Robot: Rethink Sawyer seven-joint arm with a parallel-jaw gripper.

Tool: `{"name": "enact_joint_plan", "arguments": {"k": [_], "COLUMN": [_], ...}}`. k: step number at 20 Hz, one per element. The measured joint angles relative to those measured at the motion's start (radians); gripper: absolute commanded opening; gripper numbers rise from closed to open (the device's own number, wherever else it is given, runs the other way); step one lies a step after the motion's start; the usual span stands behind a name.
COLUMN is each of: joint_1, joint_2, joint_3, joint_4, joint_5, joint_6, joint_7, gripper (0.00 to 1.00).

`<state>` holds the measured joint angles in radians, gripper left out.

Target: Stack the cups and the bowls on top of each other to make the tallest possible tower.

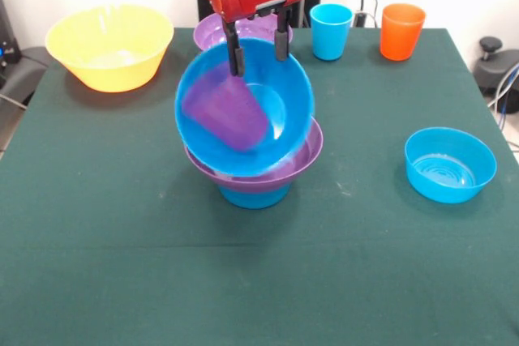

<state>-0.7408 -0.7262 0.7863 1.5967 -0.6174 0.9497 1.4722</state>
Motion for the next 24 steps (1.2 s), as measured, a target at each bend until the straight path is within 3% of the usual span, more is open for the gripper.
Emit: {"name": "enact_joint_plan", "arguments": {"k": [24], "joint_1": [-0.001], "joint_2": [0.029], "joint_3": [0.000], "joint_4": [0.000], "joint_5": [0.000], "joint_6": [0.000], "joint_7": [0.000], "gripper": [1.00]}}
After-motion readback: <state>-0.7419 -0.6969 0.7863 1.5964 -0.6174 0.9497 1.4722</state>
